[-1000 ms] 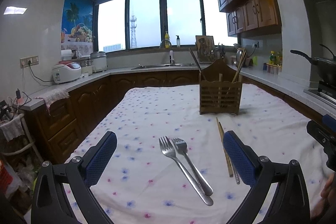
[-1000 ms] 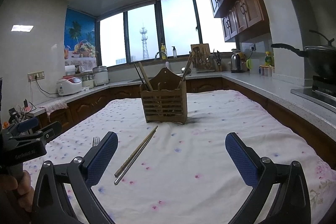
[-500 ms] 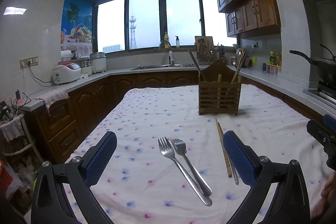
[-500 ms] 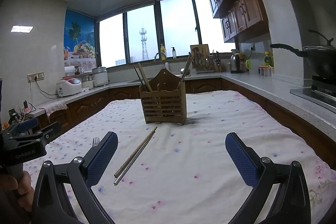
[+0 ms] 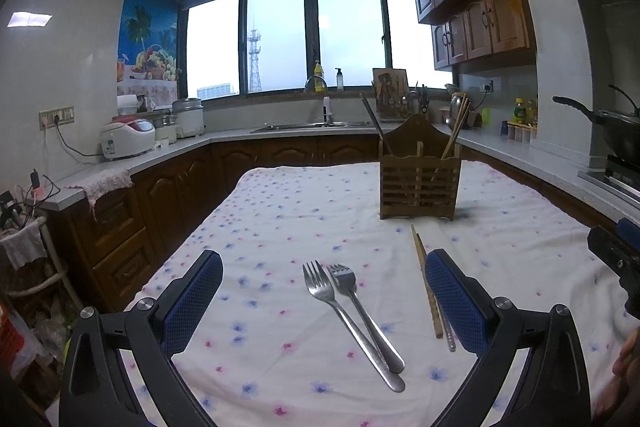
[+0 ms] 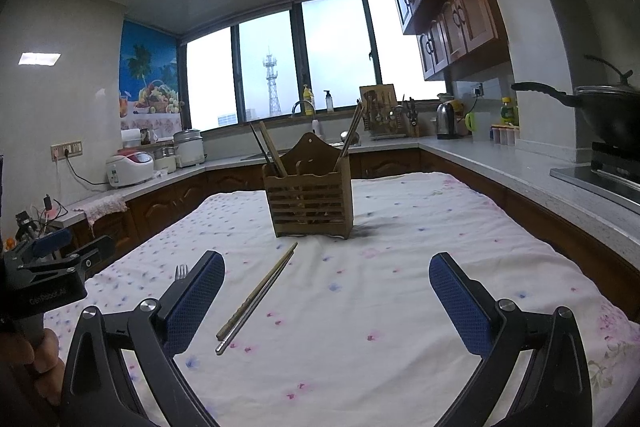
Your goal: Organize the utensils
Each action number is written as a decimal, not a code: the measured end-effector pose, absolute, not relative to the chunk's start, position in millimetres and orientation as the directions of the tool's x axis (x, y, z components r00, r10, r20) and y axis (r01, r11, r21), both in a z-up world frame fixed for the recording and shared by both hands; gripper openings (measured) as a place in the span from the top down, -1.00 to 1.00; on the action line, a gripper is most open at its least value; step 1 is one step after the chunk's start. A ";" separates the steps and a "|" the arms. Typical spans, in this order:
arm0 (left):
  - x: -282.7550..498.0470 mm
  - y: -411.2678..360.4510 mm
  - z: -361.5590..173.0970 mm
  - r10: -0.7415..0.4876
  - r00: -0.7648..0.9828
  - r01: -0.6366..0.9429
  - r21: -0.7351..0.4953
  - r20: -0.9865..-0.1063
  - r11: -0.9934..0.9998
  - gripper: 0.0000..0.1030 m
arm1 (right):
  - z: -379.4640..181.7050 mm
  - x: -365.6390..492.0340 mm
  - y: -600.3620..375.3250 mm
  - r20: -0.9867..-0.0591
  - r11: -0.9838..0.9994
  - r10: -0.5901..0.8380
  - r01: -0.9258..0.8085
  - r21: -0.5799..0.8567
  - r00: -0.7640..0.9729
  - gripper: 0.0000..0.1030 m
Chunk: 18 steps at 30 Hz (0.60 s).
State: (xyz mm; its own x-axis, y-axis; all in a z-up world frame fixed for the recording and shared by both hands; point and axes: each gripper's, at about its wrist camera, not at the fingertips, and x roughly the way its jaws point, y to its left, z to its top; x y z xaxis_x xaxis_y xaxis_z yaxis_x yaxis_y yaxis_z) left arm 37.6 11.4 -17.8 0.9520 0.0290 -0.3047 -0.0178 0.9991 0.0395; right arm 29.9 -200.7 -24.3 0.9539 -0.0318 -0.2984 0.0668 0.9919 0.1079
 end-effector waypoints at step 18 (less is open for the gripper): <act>41.0 8.9 -18.8 0.034 0.952 -0.023 0.041 -0.305 0.999 -0.99 | -22.8 32.2 -200.3 -0.302 0.992 -0.035 0.070 0.107 0.953 -1.00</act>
